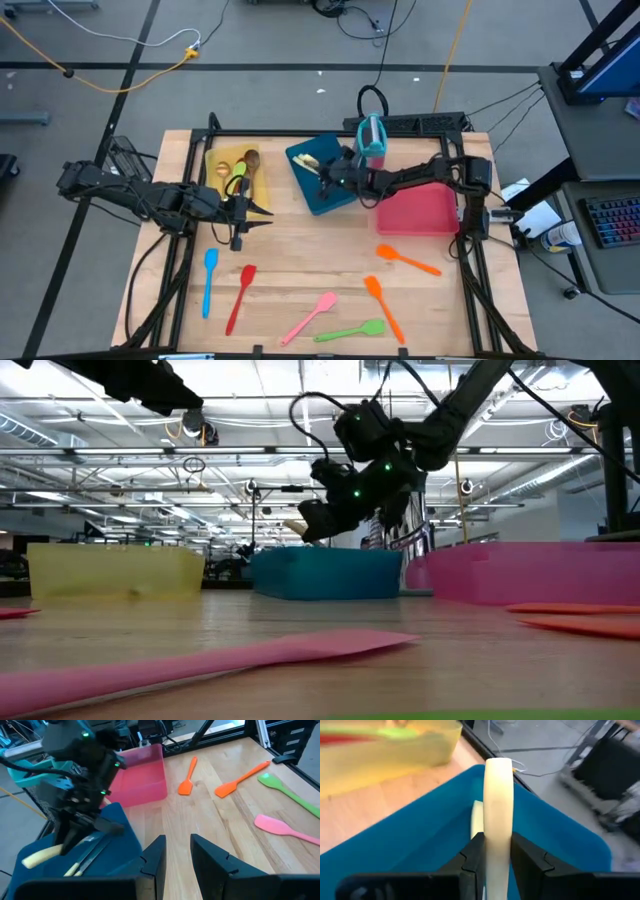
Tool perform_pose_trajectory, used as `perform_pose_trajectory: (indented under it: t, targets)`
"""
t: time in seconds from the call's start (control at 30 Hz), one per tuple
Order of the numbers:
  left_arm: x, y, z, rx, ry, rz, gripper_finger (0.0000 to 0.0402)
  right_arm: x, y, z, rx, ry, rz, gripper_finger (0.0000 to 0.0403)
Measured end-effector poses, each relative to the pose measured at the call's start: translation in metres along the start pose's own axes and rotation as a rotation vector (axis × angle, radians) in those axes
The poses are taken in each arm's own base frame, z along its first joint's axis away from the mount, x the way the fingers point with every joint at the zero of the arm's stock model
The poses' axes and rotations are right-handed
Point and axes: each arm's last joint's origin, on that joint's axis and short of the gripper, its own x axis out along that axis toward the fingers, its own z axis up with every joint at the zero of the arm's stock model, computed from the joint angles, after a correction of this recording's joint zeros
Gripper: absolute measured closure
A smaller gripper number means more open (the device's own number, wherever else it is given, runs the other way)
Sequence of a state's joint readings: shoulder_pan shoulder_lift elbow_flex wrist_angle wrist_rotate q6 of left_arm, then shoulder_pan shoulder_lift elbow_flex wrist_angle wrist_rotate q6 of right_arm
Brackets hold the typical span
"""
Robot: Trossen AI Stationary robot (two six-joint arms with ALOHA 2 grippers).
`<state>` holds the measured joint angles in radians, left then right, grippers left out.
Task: Pick & Place Kitchen Items
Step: Put the yellow knife into the blue bin
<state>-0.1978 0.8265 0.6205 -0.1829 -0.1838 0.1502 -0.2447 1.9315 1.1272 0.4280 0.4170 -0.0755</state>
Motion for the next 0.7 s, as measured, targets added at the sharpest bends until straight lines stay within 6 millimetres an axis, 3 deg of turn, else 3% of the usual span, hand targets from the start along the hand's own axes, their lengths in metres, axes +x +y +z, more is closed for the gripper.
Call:
perform_pose_trajectory:
  t: [0.13, 0.33, 0.53, 0.7]
  targets:
    - [0.000, 0.000, 0.000, 0.001, 0.000, 0.000, 0.0309, -0.004, 0.012, 0.014, -0.077, 0.069, -0.014, 0.0337]
    - [0.000, 0.000, 0.000, 0.002, 0.000, 0.000, 0.0309, -0.007, 0.014, 0.030, 0.003, 0.192, -0.006, 0.0337]
    - [0.000, 0.000, 0.000, 0.001, 0.001, 0.000, 0.0309, -0.003, 0.005, 0.026, 0.060, 0.233, -0.006, 0.0337]
    - [0.000, 0.000, -0.001, 0.002, 0.010, -0.001, 0.0309, 0.011, 0.010, 0.008, 0.044, 0.276, -0.011, 0.0337]
